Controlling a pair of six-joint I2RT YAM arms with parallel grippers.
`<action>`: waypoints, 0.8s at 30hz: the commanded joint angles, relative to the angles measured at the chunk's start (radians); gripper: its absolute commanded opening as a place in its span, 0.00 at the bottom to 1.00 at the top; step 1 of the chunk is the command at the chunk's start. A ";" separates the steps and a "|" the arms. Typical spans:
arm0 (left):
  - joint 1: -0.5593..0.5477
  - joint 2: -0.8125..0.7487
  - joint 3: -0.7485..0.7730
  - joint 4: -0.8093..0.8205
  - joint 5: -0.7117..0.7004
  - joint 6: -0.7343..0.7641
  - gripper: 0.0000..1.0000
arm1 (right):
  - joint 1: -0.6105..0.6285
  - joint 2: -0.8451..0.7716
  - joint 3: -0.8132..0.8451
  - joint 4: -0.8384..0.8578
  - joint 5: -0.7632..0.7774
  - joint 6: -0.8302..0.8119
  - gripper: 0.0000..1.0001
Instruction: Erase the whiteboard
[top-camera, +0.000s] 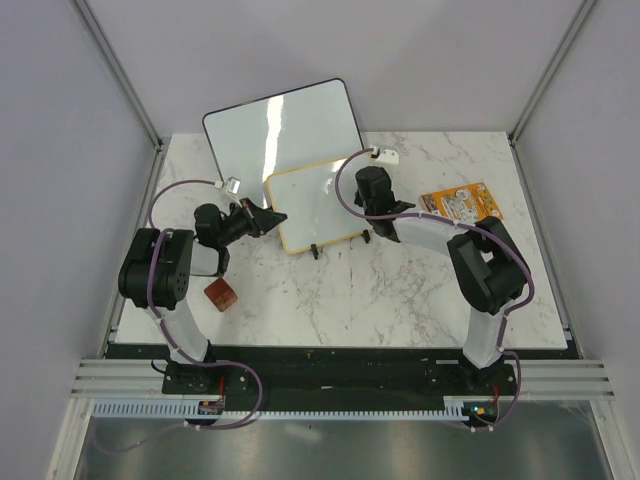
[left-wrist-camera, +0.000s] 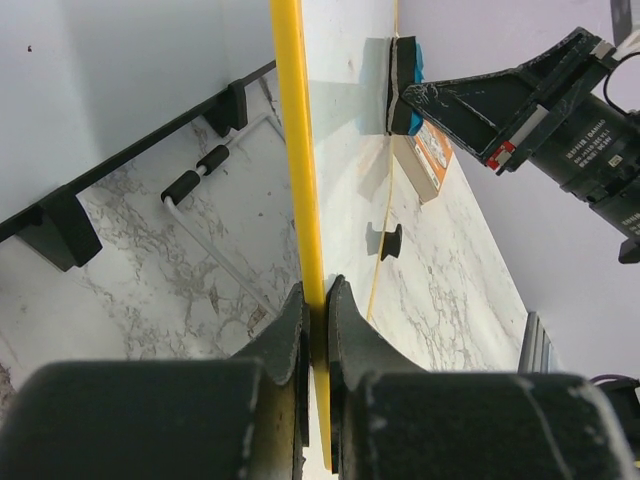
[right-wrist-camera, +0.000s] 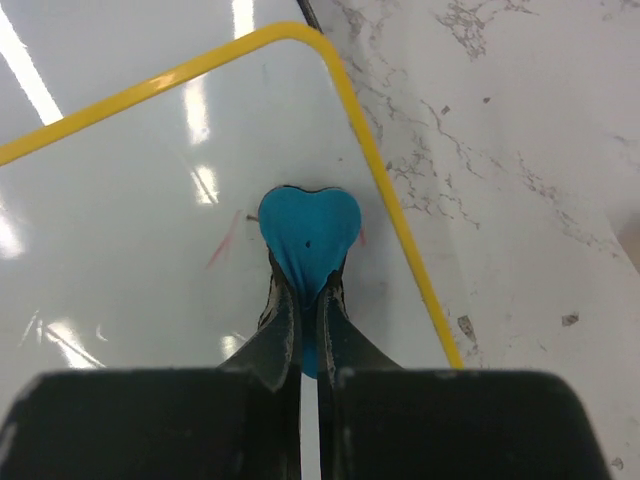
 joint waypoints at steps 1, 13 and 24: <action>0.021 0.017 -0.022 0.008 -0.007 0.080 0.02 | -0.084 0.059 -0.073 -0.202 0.029 0.043 0.00; 0.021 0.025 -0.015 0.011 -0.001 0.074 0.02 | -0.077 0.001 -0.133 -0.141 -0.009 0.008 0.00; 0.021 0.026 -0.014 0.009 0.002 0.074 0.02 | 0.097 -0.001 -0.033 -0.076 0.016 -0.121 0.00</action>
